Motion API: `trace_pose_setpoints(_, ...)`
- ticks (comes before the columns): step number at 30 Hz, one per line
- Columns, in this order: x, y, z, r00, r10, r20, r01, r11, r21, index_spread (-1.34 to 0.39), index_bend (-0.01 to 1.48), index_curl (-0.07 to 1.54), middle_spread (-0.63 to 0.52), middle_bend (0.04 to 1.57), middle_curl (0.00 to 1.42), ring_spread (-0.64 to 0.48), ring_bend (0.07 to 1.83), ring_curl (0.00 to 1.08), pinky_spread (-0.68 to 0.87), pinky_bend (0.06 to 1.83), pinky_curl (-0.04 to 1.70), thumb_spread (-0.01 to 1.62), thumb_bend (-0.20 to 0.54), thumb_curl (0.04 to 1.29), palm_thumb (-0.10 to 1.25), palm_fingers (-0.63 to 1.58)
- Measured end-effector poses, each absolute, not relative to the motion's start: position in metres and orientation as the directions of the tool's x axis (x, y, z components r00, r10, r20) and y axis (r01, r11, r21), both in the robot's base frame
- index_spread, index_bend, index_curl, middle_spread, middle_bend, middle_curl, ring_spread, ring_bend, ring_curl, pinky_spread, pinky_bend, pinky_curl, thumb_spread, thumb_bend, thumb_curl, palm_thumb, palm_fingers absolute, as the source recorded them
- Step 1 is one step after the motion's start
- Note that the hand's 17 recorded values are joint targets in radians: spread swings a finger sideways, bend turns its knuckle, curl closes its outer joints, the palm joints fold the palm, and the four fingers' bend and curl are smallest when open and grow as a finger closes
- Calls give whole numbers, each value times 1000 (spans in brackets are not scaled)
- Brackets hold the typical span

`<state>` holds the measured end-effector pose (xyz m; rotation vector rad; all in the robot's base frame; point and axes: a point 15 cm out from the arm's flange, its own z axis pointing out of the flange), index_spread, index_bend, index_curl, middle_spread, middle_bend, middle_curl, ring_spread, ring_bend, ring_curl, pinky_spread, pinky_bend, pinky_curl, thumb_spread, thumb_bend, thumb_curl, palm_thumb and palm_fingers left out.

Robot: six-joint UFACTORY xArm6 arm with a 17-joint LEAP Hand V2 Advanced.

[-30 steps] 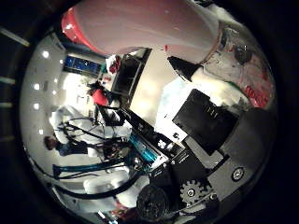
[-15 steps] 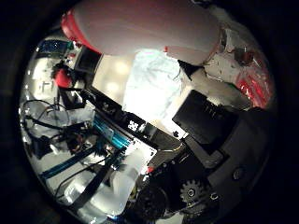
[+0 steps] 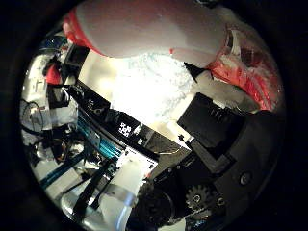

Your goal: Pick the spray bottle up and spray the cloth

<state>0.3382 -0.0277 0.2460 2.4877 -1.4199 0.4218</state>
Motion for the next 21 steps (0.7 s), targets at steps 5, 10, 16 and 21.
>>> trace_pose_setpoints(5,346,-28,272,471,-793,387,-865,-501,26,-225,1125,887,-94,1427,691,-236,1337,837,-146,996,1538,584,-20,898,1045,1107)
trace_pose_setpoints(10,346,-30,272,465,-796,388,-869,-493,30,-225,1122,890,-95,1426,692,-237,1333,843,-147,994,1539,568,-20,909,1045,1108)
trace_pose_setpoints(16,349,-28,259,452,-811,373,-878,-478,24,-226,1120,891,-95,1424,693,-238,1330,847,-147,993,1540,560,-20,911,1046,1109)
trace_pose_setpoints(21,359,-14,262,414,-851,322,-889,-454,-56,-226,1119,893,-95,1423,693,-239,1327,849,-147,993,1538,556,-20,914,1048,1111)
